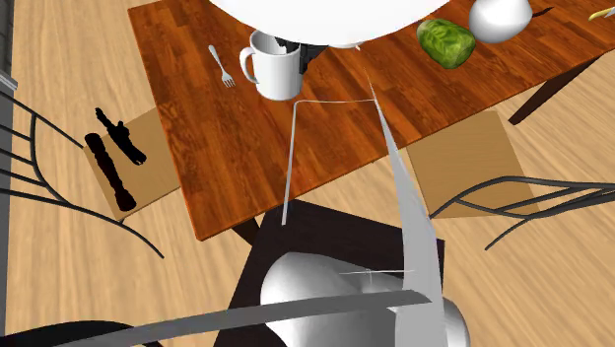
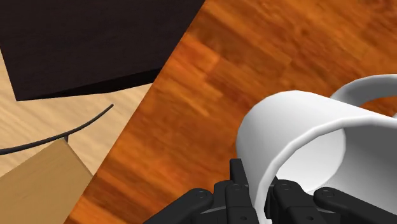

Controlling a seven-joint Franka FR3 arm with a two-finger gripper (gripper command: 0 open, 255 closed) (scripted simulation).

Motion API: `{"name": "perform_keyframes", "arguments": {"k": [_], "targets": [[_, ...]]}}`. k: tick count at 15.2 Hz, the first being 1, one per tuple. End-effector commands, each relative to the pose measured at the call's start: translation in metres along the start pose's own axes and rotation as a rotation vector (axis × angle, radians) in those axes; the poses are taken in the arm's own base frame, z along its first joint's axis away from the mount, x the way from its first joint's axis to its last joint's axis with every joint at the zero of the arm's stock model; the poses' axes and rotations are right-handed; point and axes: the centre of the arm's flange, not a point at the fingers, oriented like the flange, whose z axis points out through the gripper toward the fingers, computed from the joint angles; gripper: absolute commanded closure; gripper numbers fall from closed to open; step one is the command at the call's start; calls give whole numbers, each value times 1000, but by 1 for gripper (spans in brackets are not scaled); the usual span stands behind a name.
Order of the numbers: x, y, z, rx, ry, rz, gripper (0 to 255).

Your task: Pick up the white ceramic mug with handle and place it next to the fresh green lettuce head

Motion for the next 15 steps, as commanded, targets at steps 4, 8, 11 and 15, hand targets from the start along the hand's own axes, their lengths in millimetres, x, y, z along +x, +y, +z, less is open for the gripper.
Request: {"name": "perform_keyframes", "arguments": {"k": [4,8,11,15], "targets": [[65,18,-8,0,1,0,255],[116,29,-14,0,1,0,255],[155,38,-18,0,1,0,255],[206,49,-23,0,1,0,255]]}}
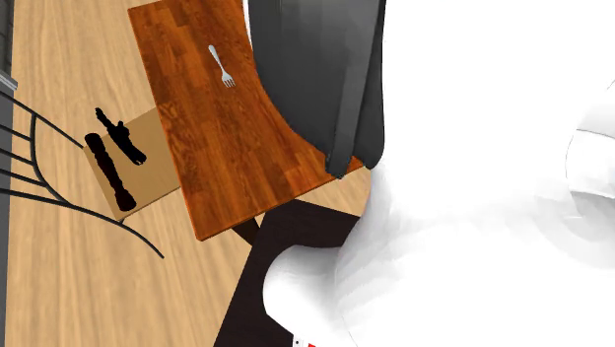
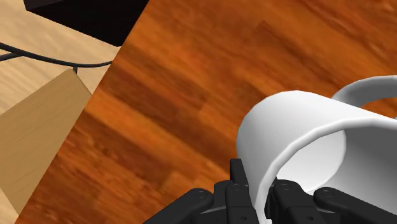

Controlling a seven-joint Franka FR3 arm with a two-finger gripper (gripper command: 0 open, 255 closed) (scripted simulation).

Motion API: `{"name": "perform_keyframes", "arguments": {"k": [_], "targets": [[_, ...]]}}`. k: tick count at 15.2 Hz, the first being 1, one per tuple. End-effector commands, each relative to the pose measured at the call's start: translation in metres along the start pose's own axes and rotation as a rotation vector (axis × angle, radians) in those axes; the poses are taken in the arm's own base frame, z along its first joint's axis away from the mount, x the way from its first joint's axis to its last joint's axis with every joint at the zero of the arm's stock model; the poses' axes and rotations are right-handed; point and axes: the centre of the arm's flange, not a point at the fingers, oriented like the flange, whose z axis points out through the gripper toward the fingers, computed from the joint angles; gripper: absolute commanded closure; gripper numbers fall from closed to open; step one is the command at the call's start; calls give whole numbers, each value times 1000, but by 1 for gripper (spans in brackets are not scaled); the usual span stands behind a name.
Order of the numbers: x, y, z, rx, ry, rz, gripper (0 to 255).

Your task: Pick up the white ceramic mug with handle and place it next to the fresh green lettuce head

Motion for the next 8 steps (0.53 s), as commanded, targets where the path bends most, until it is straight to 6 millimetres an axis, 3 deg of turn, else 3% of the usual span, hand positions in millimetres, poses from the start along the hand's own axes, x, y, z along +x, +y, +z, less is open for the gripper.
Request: {"name": "perform_keyframes", "arguments": {"k": [1,8], "targets": [[23,6,-2,0,1,0,255],[113,26,-12,0,1,0,255]]}}
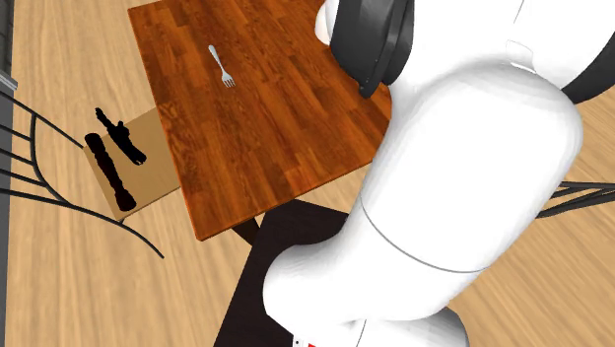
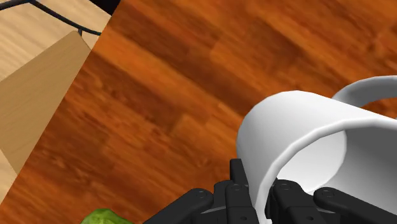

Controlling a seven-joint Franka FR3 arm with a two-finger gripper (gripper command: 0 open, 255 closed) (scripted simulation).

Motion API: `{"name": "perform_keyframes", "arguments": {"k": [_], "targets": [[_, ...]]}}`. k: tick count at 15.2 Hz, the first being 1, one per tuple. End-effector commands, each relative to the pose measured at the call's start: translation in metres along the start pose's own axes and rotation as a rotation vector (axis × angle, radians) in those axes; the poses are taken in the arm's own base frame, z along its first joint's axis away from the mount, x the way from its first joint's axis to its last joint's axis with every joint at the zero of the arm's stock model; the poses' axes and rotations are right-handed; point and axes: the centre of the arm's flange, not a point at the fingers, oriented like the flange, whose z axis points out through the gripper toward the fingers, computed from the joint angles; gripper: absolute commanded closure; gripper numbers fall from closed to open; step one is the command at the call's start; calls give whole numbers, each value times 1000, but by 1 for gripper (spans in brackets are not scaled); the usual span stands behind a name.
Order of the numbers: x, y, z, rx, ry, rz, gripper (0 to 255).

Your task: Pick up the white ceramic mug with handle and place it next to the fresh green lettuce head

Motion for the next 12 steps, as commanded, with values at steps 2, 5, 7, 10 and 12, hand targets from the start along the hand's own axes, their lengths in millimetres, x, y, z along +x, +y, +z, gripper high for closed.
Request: {"name": "perform_keyframes", "arguments": {"k": [2,5,7,10,12], "targets": [[38,8,-3,0,0,0,255],[50,11,7,0,0,0,255],[51,11,17,0,0,0,255],[53,12,33,0,0,0,255],[54,12,44,0,0,0,255]]}}
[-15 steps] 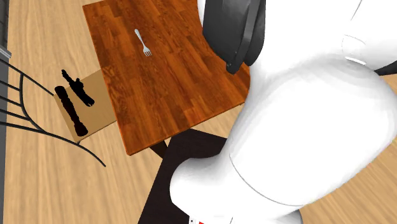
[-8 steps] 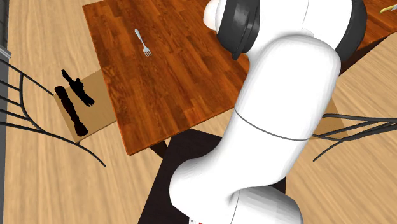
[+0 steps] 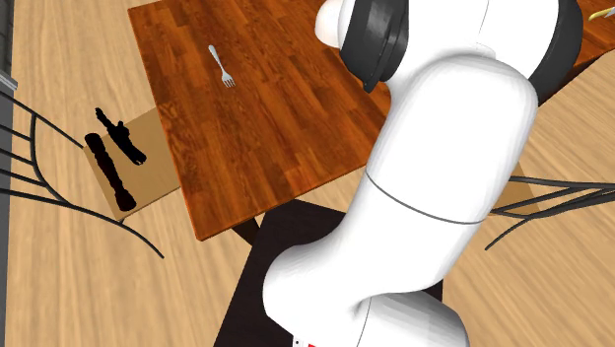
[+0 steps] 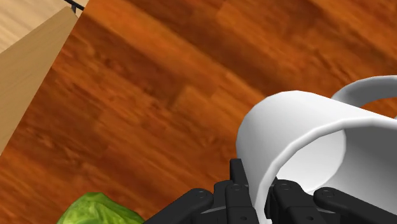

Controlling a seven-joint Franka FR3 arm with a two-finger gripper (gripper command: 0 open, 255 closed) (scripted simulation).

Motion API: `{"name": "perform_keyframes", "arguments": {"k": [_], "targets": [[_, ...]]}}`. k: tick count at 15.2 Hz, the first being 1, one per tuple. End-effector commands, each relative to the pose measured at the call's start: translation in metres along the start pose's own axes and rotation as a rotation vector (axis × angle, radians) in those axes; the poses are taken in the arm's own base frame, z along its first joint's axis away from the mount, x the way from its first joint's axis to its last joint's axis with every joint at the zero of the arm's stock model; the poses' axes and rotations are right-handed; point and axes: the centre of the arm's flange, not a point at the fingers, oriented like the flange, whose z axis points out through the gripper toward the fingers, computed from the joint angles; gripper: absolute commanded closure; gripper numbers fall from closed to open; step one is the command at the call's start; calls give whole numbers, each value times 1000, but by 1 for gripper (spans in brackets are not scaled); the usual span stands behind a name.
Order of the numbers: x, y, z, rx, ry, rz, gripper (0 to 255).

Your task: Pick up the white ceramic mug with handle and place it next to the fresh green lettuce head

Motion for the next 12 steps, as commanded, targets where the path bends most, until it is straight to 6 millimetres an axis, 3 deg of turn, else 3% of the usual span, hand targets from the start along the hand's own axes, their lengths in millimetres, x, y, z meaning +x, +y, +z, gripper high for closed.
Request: {"name": "perform_keyframes", "arguments": {"k": [1,12], "targets": [[1,0,11,0,1,0,255],[7,2,69,0,1,0,255]]}}
